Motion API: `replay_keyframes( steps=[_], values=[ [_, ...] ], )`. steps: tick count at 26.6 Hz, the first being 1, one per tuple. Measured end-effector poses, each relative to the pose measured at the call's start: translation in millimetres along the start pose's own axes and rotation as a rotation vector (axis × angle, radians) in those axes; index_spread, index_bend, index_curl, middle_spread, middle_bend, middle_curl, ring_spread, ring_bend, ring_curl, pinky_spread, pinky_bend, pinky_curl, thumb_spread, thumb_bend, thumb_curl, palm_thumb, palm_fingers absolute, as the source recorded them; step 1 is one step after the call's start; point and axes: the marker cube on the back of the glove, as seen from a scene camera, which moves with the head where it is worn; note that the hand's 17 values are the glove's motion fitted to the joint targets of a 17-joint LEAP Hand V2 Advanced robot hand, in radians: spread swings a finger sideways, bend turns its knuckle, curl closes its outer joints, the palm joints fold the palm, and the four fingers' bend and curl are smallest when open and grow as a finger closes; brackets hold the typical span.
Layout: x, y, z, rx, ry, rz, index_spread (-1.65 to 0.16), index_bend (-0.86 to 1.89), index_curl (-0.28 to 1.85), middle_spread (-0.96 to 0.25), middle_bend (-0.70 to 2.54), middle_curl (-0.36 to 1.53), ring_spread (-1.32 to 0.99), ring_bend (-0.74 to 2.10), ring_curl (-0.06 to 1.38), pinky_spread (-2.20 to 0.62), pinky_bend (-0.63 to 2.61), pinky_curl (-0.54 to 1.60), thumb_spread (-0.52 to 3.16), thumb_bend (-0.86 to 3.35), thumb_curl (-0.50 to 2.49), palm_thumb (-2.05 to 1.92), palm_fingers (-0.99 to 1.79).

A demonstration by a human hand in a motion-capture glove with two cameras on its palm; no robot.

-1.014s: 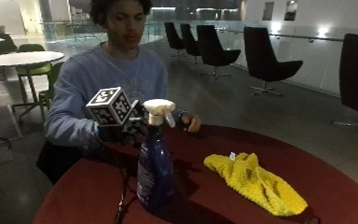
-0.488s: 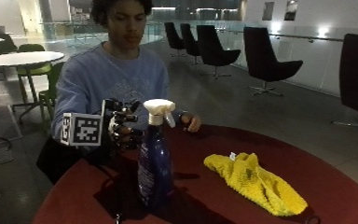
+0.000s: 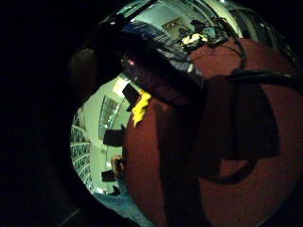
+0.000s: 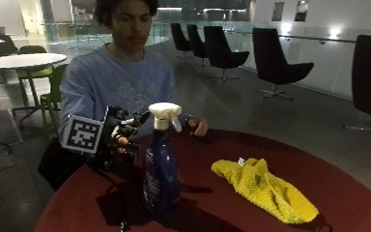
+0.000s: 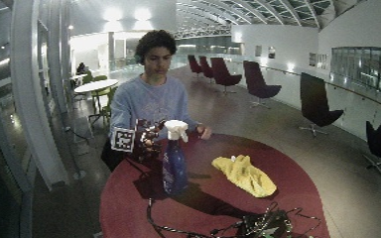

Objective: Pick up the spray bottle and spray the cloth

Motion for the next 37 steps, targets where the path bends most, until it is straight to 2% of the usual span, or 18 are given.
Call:
replay_keyframes(
  steps=[12, 19, 23, 37],
  values=[
    [33.6, -48.6, 21.2, 0.002, 0.030, 0.098, -0.36, 0.10, 0.15, 0.03, 0.29, 0.37, 0.07, 0.38, 0.31, 0.17, 0.60, 0.37, 1.02, 0.00, 0.32, 0.66, 0.43],
    [41.8, -71.8, 35.4, 0.083, 0.042, 0.122, -0.36, 0.08, 0.14, 0.03, 0.30, 0.38, 0.07, 0.43, 0.32, 0.17, 0.58, 0.36, 0.99, -0.01, 0.35, 0.74, 0.45],
    [44.0, -76.8, 41.0, 0.160, 0.054, 0.122, -0.36, 0.05, 0.13, 0.02, 0.32, 0.38, 0.06, 0.48, 0.33, 0.17, 0.58, 0.36, 0.95, -0.01, 0.36, 0.77, 0.50],
    [44.0, -85.6, 41.0, 0.243, 0.063, 0.123, -0.31, 0.12, 0.18, -0.01, 0.28, 0.38, 0.02, 0.54, 0.35, 0.20, 0.51, 0.34, 0.89, 0.01, 0.47, 0.96, 0.69]
  ],
)
